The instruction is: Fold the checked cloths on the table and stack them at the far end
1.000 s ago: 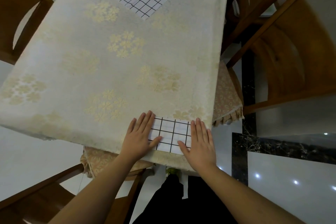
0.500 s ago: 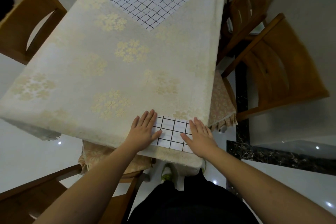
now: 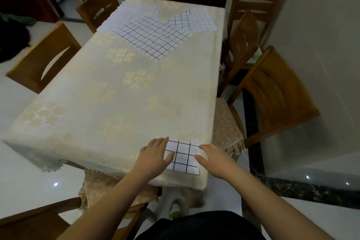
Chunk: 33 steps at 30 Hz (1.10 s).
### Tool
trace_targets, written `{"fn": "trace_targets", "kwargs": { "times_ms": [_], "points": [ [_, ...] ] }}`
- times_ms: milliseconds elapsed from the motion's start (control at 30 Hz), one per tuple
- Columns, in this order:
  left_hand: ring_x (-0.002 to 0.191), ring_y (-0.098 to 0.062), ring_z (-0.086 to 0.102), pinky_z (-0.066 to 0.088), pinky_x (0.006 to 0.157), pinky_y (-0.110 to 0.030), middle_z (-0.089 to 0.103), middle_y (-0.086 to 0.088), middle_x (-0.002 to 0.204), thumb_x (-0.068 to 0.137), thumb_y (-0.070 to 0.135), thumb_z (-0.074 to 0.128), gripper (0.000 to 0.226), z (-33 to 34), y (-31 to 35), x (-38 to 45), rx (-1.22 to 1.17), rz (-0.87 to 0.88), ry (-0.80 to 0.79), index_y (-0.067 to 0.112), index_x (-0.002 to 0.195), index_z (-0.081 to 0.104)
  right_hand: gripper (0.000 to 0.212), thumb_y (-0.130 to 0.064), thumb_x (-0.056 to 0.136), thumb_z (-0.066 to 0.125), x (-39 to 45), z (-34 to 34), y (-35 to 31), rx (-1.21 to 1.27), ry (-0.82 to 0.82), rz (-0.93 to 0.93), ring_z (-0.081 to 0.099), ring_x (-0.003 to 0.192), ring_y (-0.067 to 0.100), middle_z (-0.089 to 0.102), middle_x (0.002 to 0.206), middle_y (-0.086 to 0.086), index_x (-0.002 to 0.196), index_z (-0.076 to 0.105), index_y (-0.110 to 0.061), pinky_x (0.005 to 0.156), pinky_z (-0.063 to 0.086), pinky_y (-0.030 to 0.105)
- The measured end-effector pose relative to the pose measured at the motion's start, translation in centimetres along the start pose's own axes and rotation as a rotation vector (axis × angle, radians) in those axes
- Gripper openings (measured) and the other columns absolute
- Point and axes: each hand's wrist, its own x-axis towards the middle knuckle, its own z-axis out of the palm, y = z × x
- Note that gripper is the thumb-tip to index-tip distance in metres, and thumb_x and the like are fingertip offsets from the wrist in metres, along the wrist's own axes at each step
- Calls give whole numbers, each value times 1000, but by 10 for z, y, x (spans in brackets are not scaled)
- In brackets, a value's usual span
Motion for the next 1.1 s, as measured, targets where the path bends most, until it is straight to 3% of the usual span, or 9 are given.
{"fn": "trace_targets", "kwargs": {
  "times_ms": [233, 333, 467, 633, 833, 1100],
  "points": [
    [144, -15, 27, 30, 113, -40, 30, 6, 157, 95, 65, 20, 72, -26, 52, -45, 151, 29, -4, 24, 153, 24, 59, -57, 98, 38, -45, -10, 5, -90, 19, -73, 40, 135, 20, 38, 152, -2, 148, 34, -26, 110, 34, 38],
    [141, -13, 32, 32, 110, -37, 34, 8, 155, 83, 69, 5, 84, -32, 76, -67, 134, 8, 51, 27, 152, 27, 58, -56, 98, 39, -70, -17, 16, -44, 12, -135, 43, 133, 18, 40, 151, -3, 148, 36, -26, 109, 36, 37],
    [139, -13, 36, 35, 107, -39, 37, 8, 153, 99, 56, 32, 59, -25, 89, -86, 99, -104, 55, 26, 151, 31, 55, -53, 99, 40, -88, -25, 29, -58, 26, -215, 44, 130, 20, 43, 148, -3, 146, 38, -25, 107, 38, 38],
    [139, -15, 36, 35, 110, -41, 38, 6, 152, 99, 55, 35, 58, -17, 106, -122, 78, -194, 64, 26, 149, 33, 55, -52, 99, 40, -97, -23, 37, -111, -32, -283, 44, 131, 22, 43, 147, 0, 147, 38, -23, 106, 38, 39],
    [140, -15, 33, 32, 113, -41, 37, 5, 153, 97, 57, 38, 61, -5, 109, -186, -9, -328, 80, 27, 149, 32, 52, -52, 100, 38, -106, 4, 5, -264, -58, -408, 50, 123, 21, 49, 141, 0, 144, 41, -25, 101, 41, 38],
    [135, -13, 39, 40, 105, -40, 43, 10, 147, 95, 67, 21, 63, 19, 79, -275, -112, -576, 172, 33, 145, 37, 49, -53, 99, 38, -134, 49, -69, -453, -140, -651, 53, 117, 23, 54, 133, 0, 139, 45, -25, 95, 45, 39]
  ]
}}
